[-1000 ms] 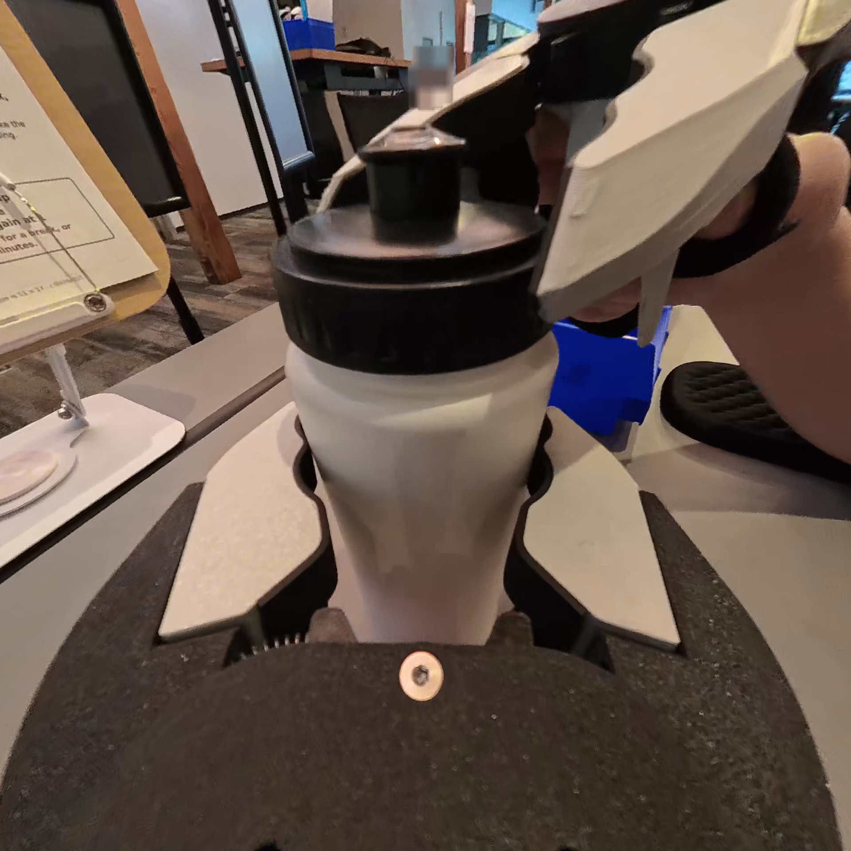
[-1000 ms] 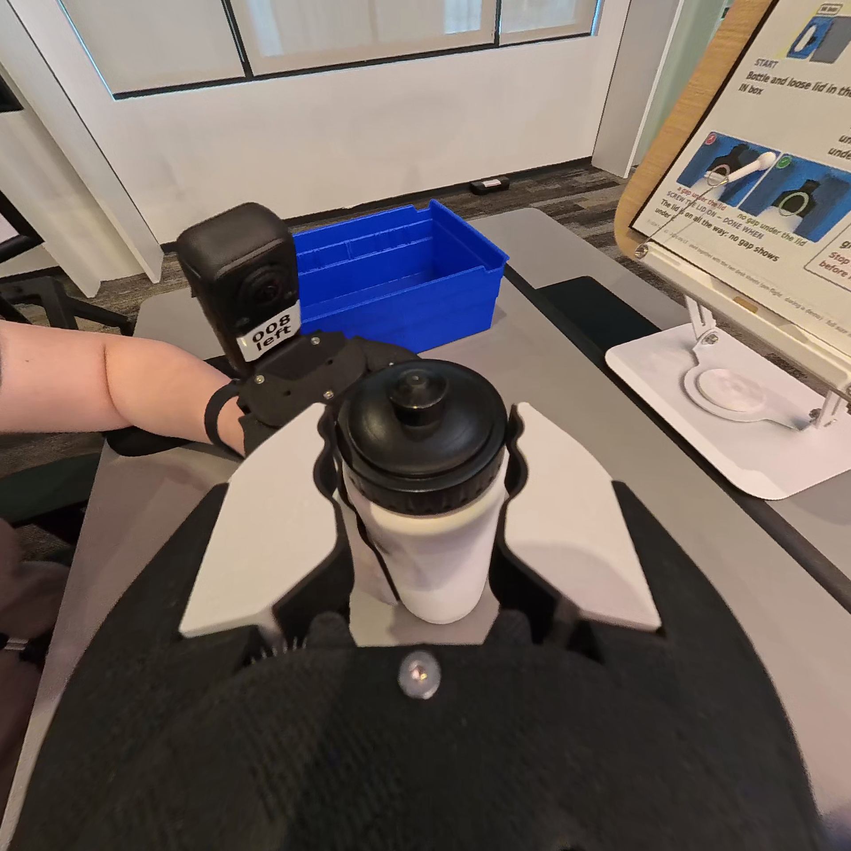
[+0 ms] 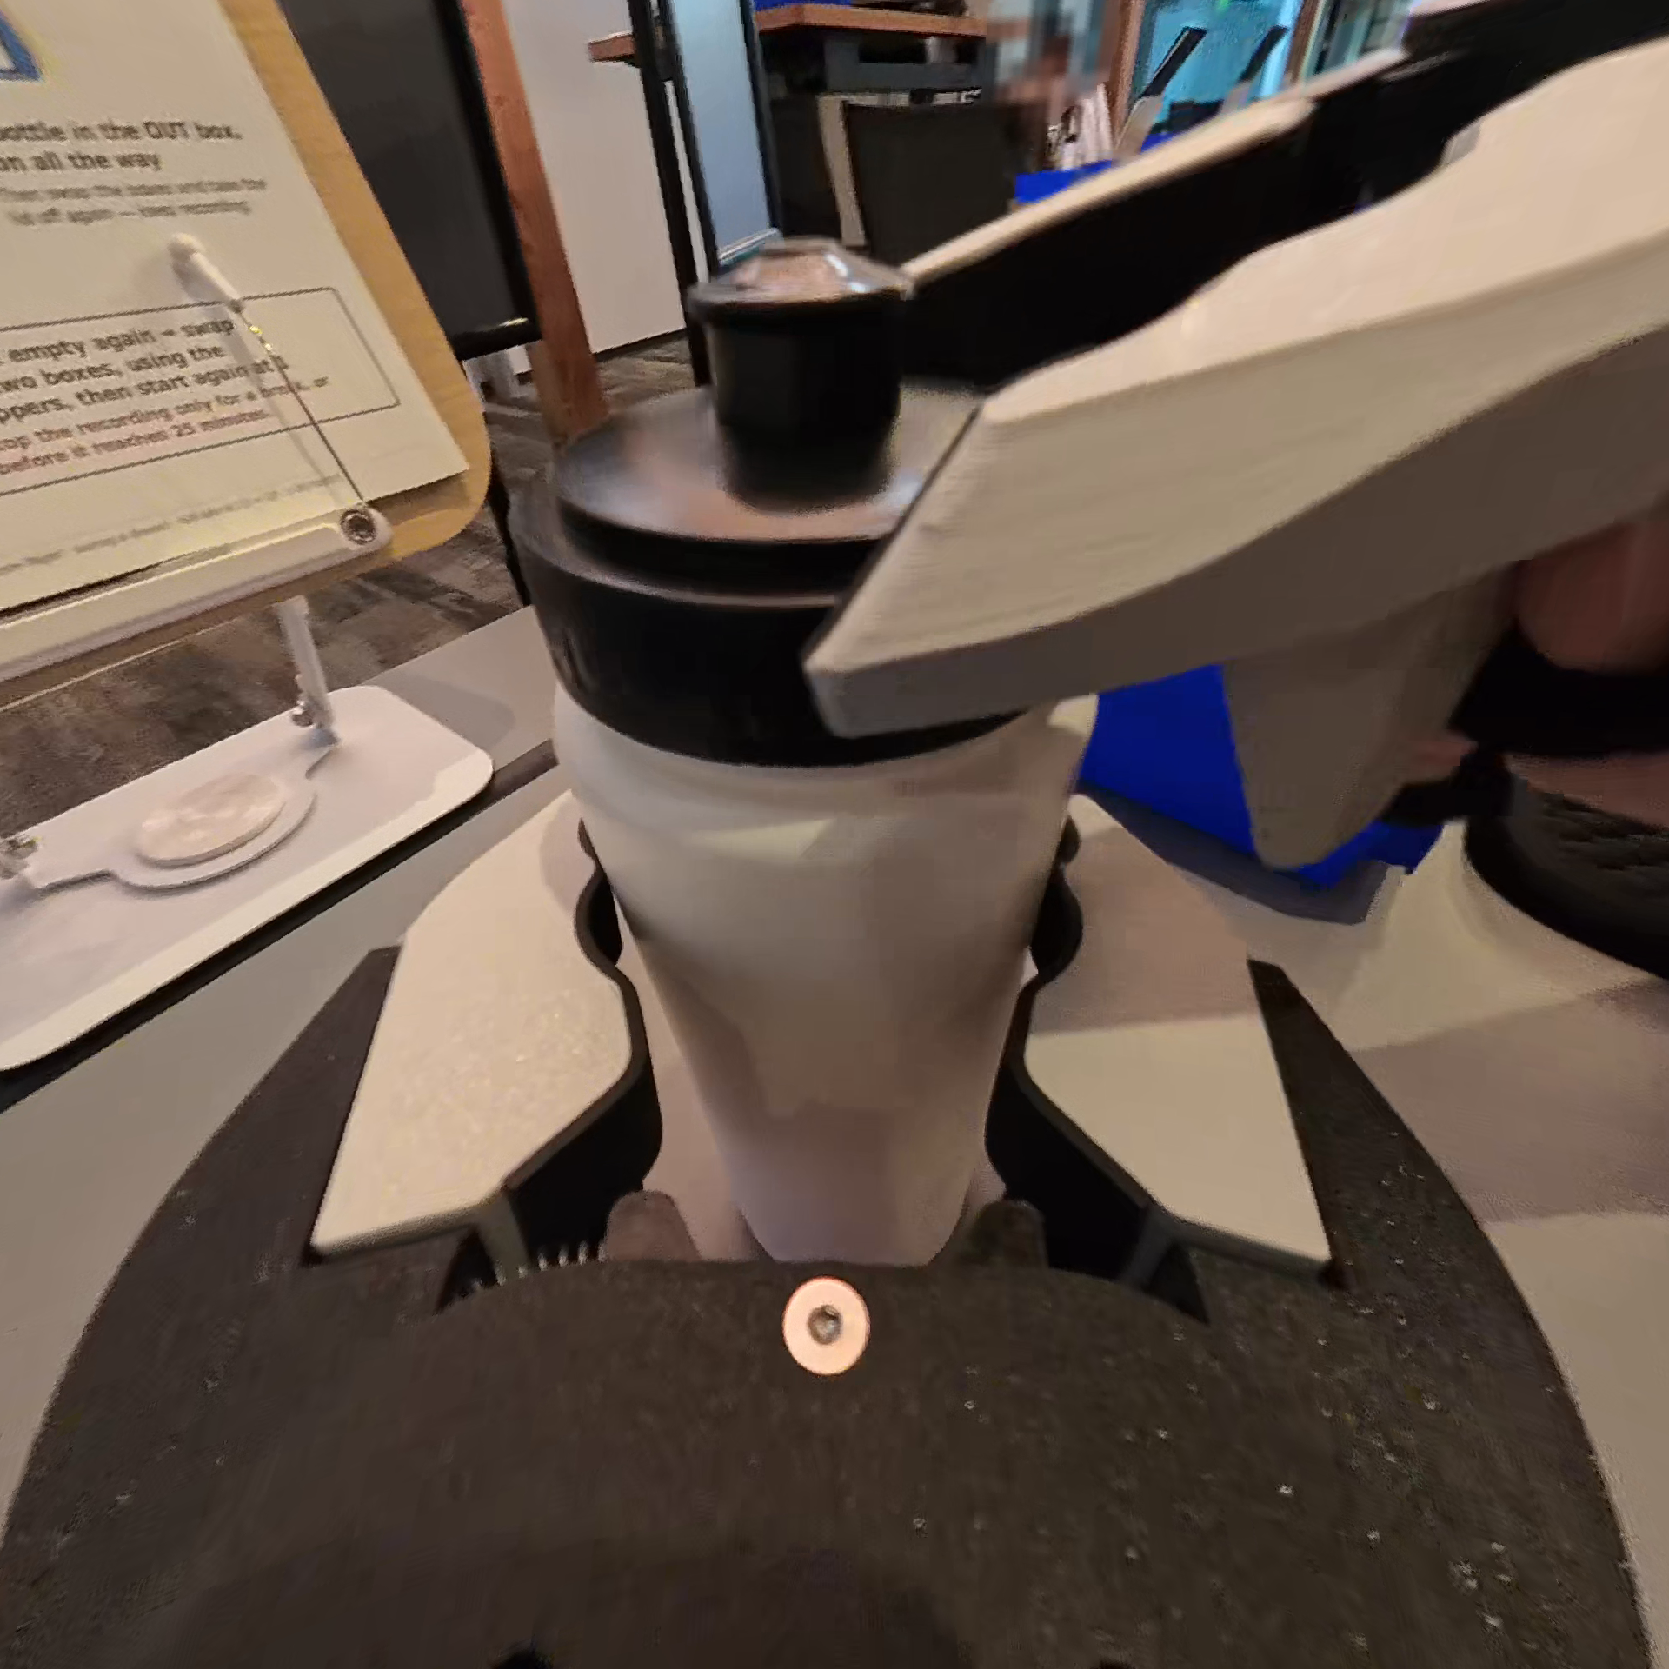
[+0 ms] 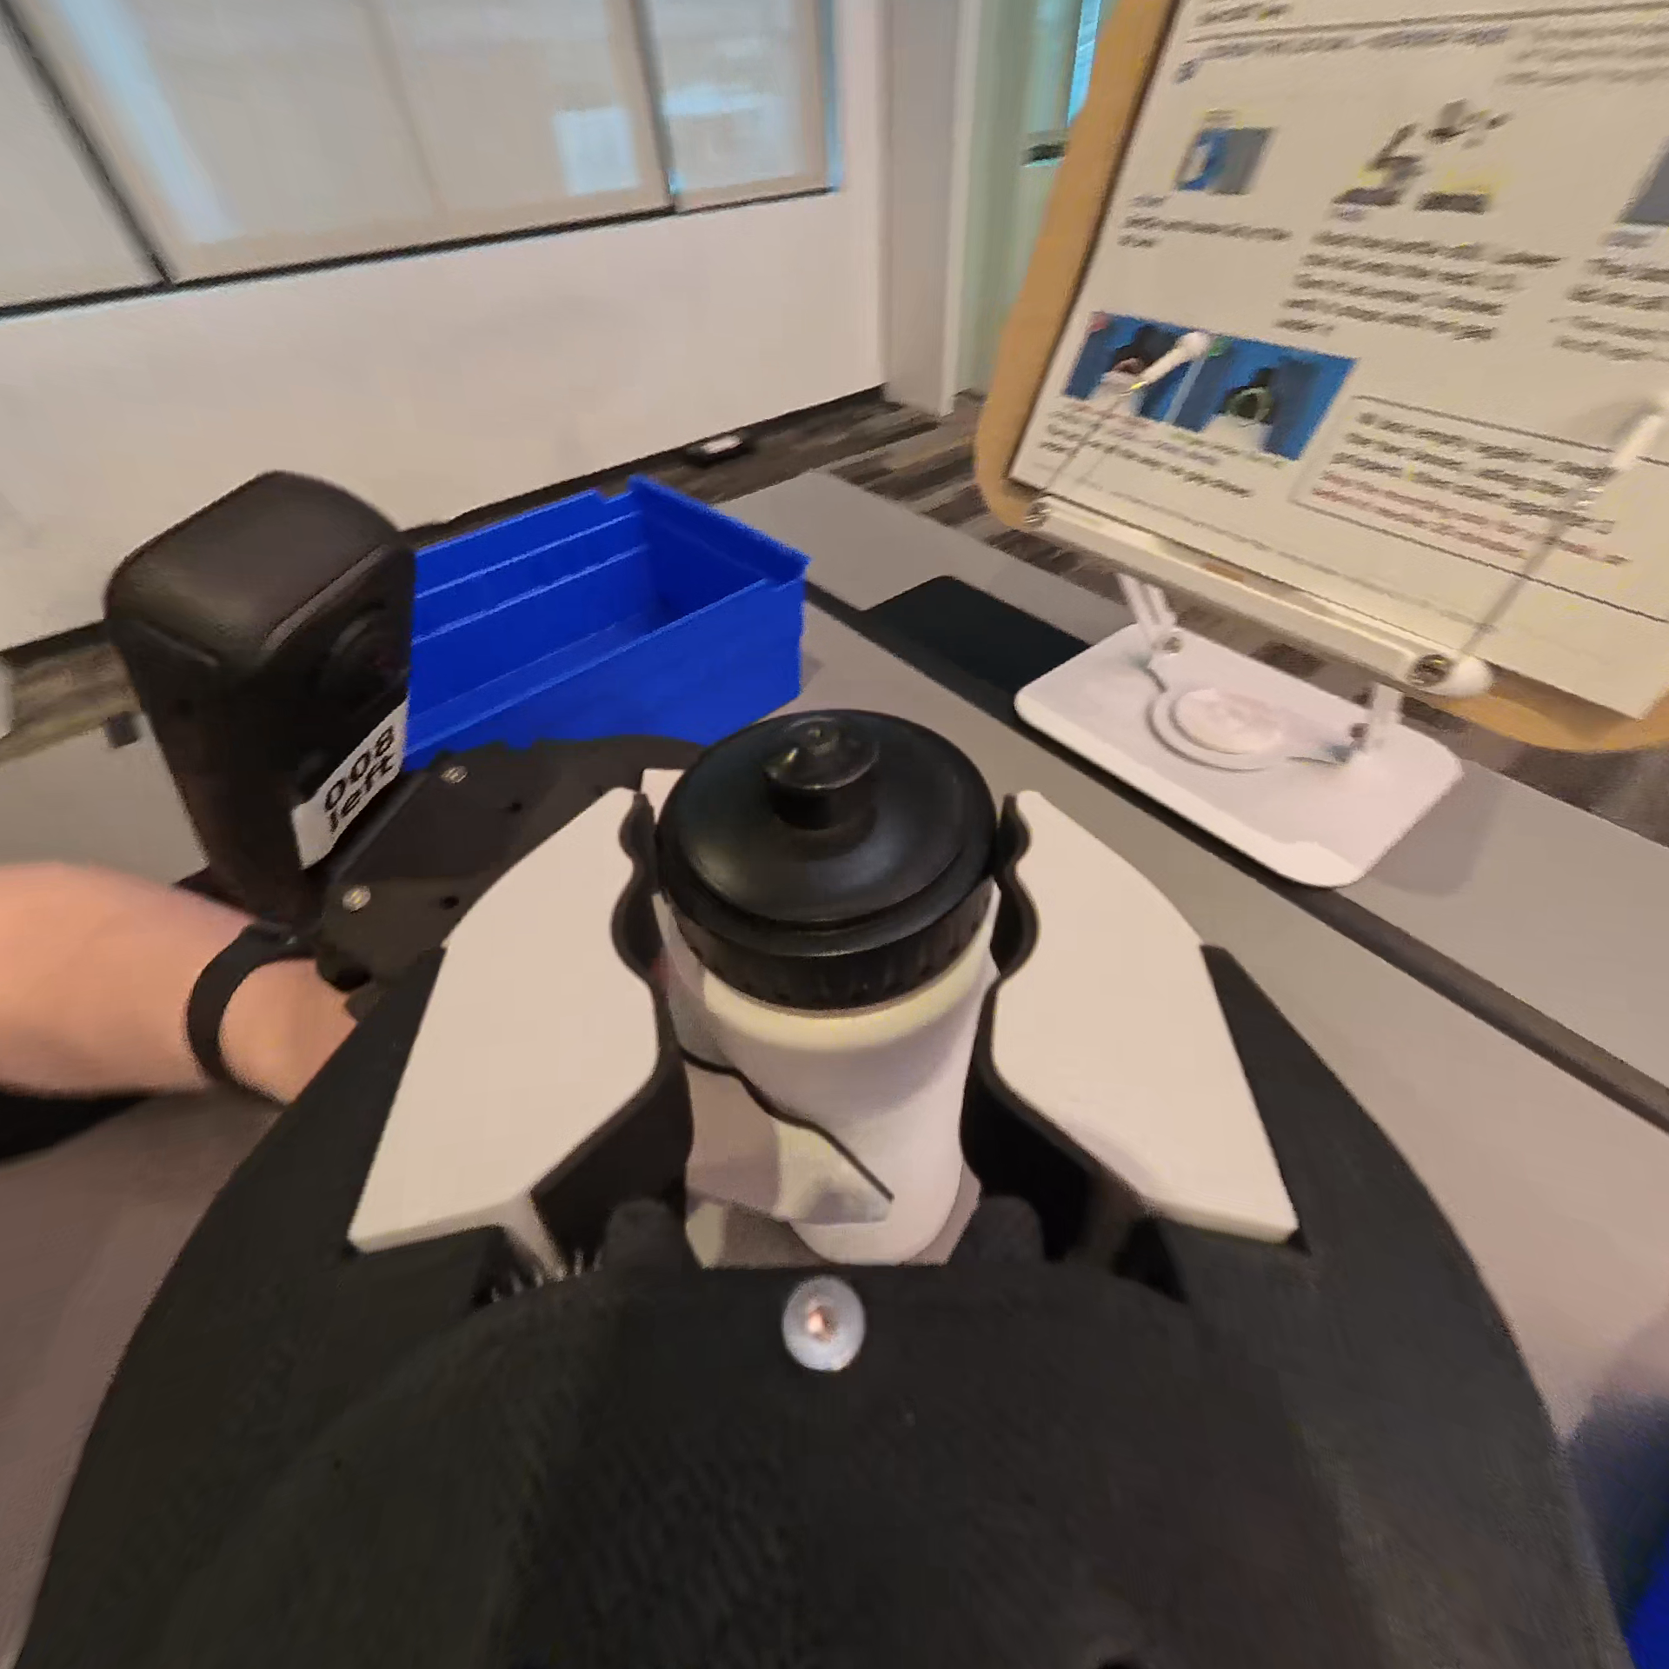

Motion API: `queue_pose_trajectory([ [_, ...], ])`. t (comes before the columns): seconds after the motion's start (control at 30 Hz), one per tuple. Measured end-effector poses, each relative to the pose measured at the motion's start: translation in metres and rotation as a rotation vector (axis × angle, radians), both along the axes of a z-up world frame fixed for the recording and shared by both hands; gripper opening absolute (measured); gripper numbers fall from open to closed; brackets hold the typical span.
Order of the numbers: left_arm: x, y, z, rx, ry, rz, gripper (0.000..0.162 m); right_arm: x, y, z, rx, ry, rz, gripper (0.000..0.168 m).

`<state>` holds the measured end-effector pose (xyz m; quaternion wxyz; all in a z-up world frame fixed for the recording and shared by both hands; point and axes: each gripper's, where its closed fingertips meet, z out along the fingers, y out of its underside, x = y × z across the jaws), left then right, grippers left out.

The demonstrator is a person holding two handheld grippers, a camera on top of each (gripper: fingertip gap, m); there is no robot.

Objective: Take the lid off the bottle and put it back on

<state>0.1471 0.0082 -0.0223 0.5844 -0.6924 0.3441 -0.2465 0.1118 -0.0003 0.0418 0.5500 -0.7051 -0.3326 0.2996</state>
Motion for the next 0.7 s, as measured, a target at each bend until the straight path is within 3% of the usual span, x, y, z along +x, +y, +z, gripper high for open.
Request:
queue_pose_trajectory([
  [0.1, -0.001, 0.000, 0.000, 0.000, 0.003, -0.012, 0.091, -0.001, -0.001, 0.000, 0.011, -0.023, 0.014, 0.074],
  [0.27, 0.006, -0.013, 0.000, 0.002, -0.005, -0.165, 0.091, 0.003, -0.016, 0.003, 0.024, -0.066, 0.298, 0.074],
  [0.4, 0.013, -0.023, 0.000, -0.002, -0.010, -0.245, 0.091, 0.005, -0.022, 0.000, 0.060, -0.121, 0.374, 0.073],
  [0.53, 0.011, -0.016, -0.001, -0.011, 0.012, -0.170, 0.091, 0.006, -0.014, -0.002, -0.003, -0.123, 0.270, 0.074],
  [0.7, 0.002, -0.002, -0.002, -0.026, 0.027, -0.033, 0.091, 0.003, 0.000, -0.001, 0.017, -0.074, -0.035, 0.074],
])
